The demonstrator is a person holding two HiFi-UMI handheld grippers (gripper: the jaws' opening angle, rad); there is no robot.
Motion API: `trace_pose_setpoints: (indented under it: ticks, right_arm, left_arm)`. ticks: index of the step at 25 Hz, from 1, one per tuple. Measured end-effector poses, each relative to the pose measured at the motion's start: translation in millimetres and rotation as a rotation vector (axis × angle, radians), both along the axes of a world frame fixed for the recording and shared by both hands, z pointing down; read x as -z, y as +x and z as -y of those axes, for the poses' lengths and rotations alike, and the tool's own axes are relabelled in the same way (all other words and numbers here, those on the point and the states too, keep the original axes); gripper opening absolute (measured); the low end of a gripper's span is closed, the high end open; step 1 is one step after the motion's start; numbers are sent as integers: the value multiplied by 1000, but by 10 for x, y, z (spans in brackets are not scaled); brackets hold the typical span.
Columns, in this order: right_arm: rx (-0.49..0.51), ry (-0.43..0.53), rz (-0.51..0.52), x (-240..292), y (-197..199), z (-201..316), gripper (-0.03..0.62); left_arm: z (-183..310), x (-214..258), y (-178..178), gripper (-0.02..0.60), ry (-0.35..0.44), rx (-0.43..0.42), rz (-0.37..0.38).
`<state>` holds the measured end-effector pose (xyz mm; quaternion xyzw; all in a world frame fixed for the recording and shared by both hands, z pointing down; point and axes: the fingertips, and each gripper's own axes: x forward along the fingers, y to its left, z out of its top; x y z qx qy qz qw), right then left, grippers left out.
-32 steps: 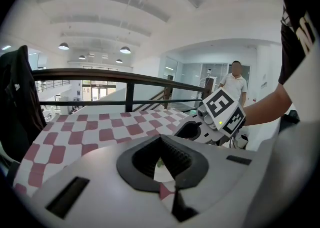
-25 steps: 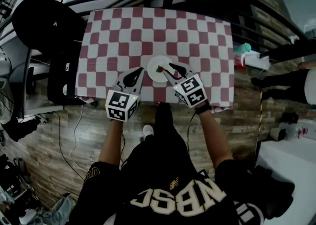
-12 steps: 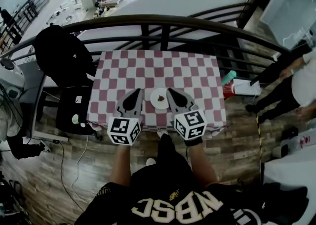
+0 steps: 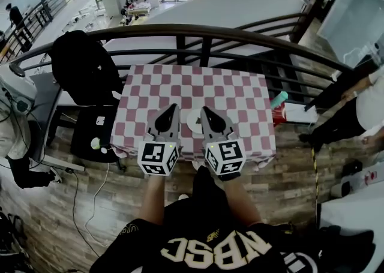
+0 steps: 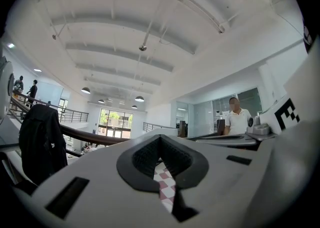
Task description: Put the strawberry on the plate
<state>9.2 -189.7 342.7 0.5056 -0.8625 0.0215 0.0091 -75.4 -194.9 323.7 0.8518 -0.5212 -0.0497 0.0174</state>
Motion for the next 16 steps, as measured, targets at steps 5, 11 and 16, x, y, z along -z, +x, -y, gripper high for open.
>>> trace_pose_setpoints:
  ticks: [5, 11, 16]
  right_arm:
    - [0, 1, -5, -17, -57, -75, 18]
    - [-33, -2, 3, -75, -14, -33, 18]
    - [-47, 0, -8, -94, -13, 104, 18]
  left_arm:
    - [-79, 109, -4, 13, 65, 13, -13]
    - [-80, 27, 7, 13, 69, 17, -1]
    - [57, -129, -20, 14, 28, 35, 14]
